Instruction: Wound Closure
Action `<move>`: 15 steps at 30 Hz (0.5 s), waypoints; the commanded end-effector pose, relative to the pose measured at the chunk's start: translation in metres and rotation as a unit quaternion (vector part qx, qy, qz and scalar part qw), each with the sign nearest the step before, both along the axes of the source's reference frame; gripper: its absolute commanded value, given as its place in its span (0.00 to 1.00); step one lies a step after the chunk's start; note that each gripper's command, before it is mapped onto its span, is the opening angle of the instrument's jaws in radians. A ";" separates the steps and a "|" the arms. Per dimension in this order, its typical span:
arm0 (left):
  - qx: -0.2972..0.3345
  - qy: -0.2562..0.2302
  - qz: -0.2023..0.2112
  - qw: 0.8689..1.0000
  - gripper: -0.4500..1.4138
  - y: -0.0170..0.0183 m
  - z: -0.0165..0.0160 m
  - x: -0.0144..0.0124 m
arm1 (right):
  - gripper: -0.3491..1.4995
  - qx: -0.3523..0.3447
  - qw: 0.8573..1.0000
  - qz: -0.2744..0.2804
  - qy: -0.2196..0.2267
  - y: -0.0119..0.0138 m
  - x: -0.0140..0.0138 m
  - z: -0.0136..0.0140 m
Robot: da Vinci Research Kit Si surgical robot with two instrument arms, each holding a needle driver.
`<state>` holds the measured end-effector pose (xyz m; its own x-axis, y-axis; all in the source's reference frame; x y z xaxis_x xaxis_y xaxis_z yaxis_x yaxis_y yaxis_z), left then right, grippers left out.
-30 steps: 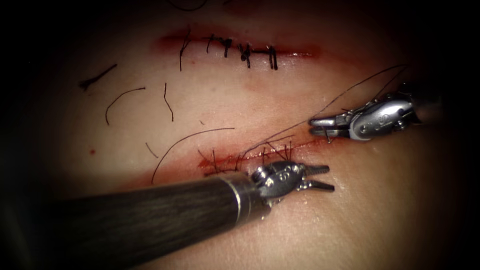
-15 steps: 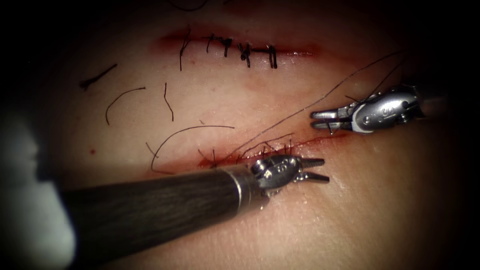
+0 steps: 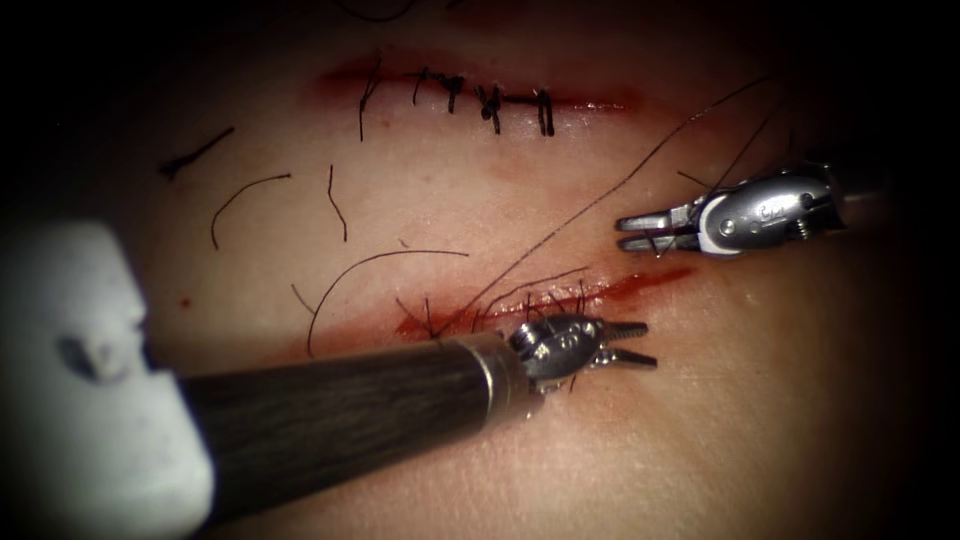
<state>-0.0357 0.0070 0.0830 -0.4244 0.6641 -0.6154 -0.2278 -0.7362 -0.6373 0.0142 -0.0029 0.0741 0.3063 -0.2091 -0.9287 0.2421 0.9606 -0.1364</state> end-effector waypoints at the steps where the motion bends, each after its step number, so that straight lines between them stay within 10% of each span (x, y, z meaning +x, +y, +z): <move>1: 0.001 -0.001 0.001 1.000 0.42 -0.0003 0.0006 -0.0005 | 0.00 0.033 0.999 0.006 -0.003 -0.0004 0.0005 0.0008; 10: 0.002 0.001 0.003 1.000 0.42 -0.0003 0.0006 -0.0005 | 0.00 0.135 0.991 0.022 -0.017 0.0002 0.0008 0.0018; 15: 0.001 0.001 0.003 1.000 0.42 -0.0003 0.0007 -0.0005 | 0.00 0.051 0.999 0.014 0.005 0.0009 0.0017 0.0015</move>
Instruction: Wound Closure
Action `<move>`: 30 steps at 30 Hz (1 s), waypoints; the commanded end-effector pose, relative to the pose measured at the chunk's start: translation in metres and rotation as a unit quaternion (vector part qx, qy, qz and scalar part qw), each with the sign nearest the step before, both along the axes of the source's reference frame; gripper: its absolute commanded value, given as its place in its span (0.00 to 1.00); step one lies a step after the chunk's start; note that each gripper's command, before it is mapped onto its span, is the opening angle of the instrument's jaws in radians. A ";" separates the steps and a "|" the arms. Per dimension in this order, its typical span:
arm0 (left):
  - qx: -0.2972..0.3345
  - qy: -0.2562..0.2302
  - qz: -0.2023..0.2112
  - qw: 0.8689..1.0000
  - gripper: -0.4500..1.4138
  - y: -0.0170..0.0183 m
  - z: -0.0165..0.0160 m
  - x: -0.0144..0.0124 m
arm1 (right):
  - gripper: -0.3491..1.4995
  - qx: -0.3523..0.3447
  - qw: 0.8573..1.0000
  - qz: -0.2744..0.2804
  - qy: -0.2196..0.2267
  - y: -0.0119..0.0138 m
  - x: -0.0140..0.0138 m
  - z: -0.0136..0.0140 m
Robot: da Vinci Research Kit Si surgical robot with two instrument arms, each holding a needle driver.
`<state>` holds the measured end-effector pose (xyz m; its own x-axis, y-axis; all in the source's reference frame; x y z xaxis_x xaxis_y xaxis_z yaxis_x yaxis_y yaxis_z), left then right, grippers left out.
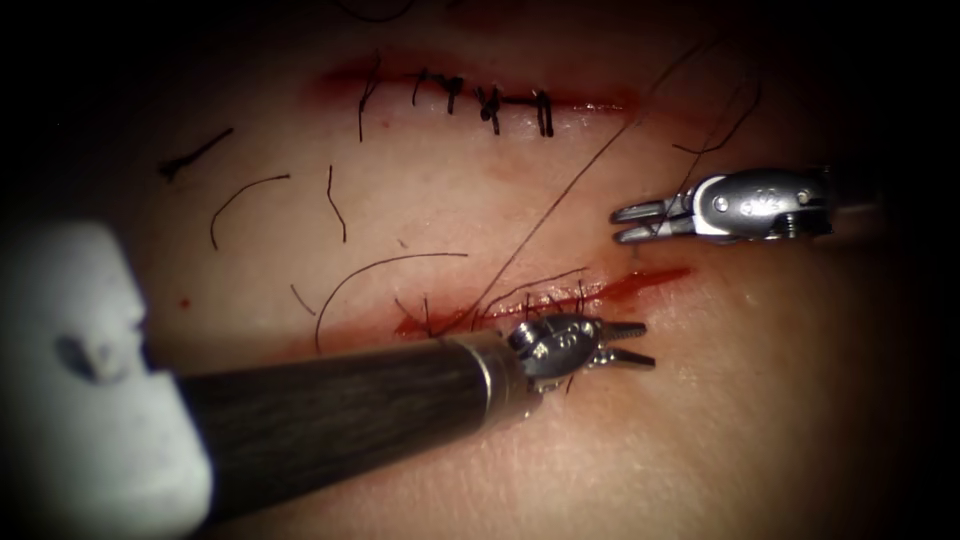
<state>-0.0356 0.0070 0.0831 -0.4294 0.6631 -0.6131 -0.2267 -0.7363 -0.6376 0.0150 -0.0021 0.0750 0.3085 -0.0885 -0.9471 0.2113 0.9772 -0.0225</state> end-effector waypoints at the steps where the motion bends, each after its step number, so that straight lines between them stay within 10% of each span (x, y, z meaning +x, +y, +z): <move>1: 0.001 -0.001 0.001 1.000 0.42 -0.0004 0.0006 -0.0006 | 0.00 -0.022 1.000 -0.005 0.006 0.0001 0.0011 0.0005; 30: 0.001 0.004 0.003 1.000 0.41 -0.0005 0.0006 -0.0004 | 0.00 -0.072 0.997 -0.017 0.022 0.0011 0.0019 -0.0009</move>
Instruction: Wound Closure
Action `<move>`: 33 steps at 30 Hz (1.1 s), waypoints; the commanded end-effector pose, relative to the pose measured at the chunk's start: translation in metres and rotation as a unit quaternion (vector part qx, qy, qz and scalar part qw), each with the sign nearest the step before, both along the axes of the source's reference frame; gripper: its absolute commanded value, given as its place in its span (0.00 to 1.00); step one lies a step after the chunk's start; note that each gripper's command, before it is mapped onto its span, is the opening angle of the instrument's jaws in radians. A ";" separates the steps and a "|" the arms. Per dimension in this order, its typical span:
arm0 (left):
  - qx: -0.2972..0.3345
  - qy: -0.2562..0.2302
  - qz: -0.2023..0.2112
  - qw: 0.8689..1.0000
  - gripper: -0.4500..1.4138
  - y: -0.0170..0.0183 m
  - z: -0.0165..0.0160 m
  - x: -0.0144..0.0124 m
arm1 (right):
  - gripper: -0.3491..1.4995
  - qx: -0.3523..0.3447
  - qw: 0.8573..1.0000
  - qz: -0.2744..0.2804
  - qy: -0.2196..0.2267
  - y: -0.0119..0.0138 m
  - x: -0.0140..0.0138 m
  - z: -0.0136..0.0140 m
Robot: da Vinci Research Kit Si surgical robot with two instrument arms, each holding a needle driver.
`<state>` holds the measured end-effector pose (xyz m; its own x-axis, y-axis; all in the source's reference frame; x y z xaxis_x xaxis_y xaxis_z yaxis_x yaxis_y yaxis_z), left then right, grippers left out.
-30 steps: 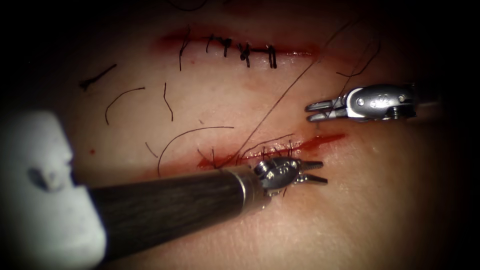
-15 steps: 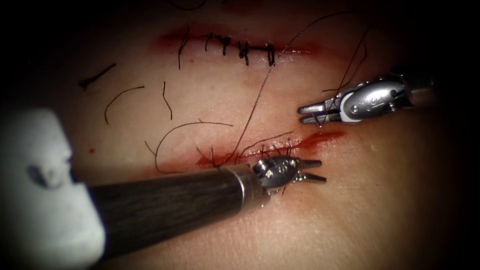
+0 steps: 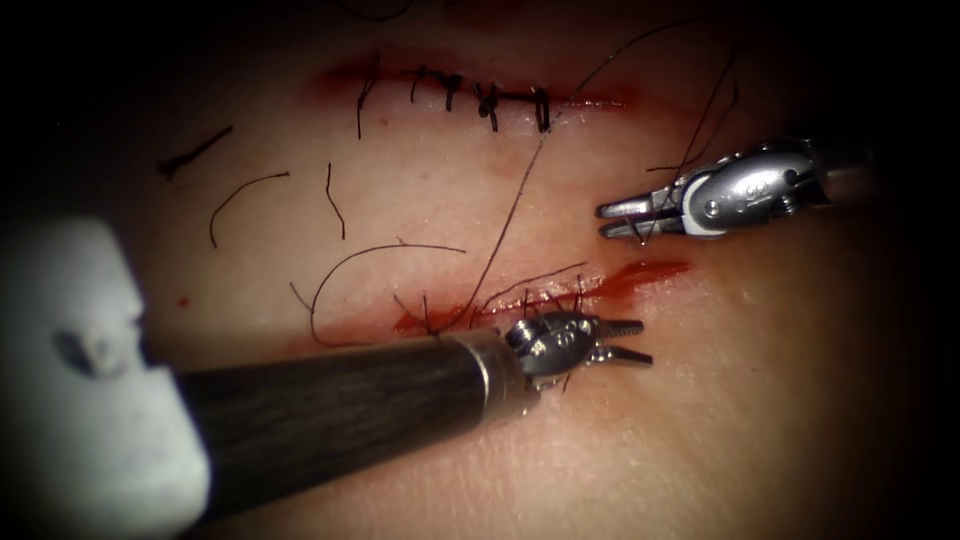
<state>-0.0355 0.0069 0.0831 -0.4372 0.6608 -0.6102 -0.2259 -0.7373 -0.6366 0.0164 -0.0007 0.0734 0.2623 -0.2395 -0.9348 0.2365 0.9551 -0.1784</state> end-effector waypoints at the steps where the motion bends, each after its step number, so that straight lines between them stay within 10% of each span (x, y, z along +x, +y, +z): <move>1: 0.001 0.001 0.000 1.000 0.41 -0.0003 0.0006 -0.0006 | 0.00 0.012 1.000 -0.001 -0.003 -0.0002 0.0005 0.0007; 26: 0.000 0.003 0.000 1.000 0.41 -0.0004 0.0006 -0.0005 | 0.00 0.192 0.980 0.043 -0.043 0.0011 0.0012 0.0009; 33: 0.000 0.002 0.000 1.000 0.41 -0.0004 0.0006 -0.0005 | 0.00 0.128 0.991 0.031 -0.025 0.0012 0.0015 0.0010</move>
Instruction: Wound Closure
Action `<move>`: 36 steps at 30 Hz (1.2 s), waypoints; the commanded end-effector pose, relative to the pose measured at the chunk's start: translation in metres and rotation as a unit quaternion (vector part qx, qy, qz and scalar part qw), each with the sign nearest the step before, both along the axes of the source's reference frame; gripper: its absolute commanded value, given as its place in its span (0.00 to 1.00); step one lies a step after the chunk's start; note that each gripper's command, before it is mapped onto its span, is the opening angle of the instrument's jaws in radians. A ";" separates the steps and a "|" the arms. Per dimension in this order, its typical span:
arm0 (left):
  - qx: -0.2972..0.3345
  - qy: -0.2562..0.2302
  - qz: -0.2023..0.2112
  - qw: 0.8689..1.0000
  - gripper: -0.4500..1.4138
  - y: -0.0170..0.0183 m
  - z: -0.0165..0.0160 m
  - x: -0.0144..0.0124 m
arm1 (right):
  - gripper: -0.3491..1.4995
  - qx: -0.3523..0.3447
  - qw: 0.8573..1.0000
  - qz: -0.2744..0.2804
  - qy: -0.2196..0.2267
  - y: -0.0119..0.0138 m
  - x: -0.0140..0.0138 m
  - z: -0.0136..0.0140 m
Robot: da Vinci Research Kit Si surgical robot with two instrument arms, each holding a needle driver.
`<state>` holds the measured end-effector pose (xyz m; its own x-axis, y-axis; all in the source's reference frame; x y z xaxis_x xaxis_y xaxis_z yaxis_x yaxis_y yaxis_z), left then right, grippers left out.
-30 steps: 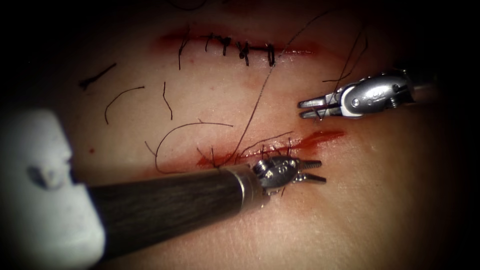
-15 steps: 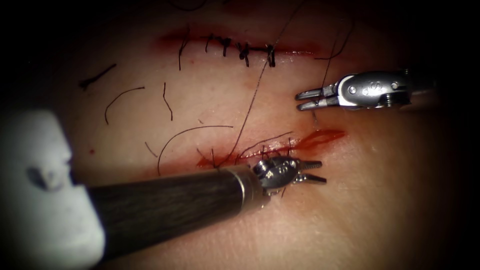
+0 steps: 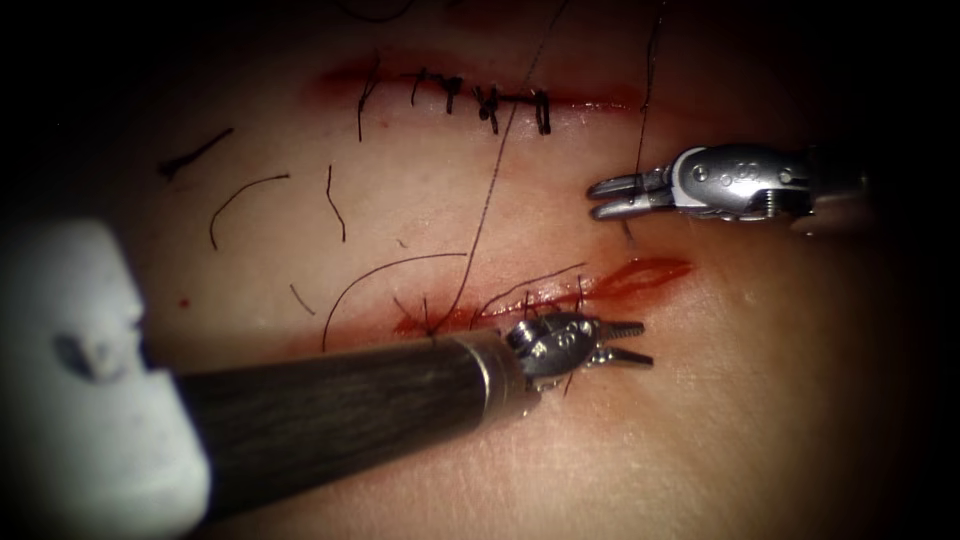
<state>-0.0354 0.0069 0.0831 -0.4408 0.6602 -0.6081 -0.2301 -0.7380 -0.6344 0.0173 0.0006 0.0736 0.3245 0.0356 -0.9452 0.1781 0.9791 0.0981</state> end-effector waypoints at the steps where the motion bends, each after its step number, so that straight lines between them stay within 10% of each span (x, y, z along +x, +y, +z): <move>1: 0.001 -0.001 0.000 1.000 0.41 -0.0004 0.0006 -0.0006 | 0.00 -0.017 1.000 0.001 0.008 -0.0001 0.0007 0.0008; 18: 0.001 0.001 0.001 1.000 0.42 -0.0004 0.0005 -0.0006 | 0.00 -0.097 0.994 0.038 0.040 0.0005 0.0008 -0.0001; 36: 0.001 0.001 0.000 1.000 0.43 -0.0003 0.0004 -0.0005 | 0.00 0.150 0.980 0.085 -0.095 -0.0011 0.0004 0.0019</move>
<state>-0.0353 0.0069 0.0830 -0.4428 0.6605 -0.6064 -0.2319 -0.7376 -0.6341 0.0171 -0.0001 0.0748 0.4648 0.3762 -0.8015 -0.0391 0.9131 0.4059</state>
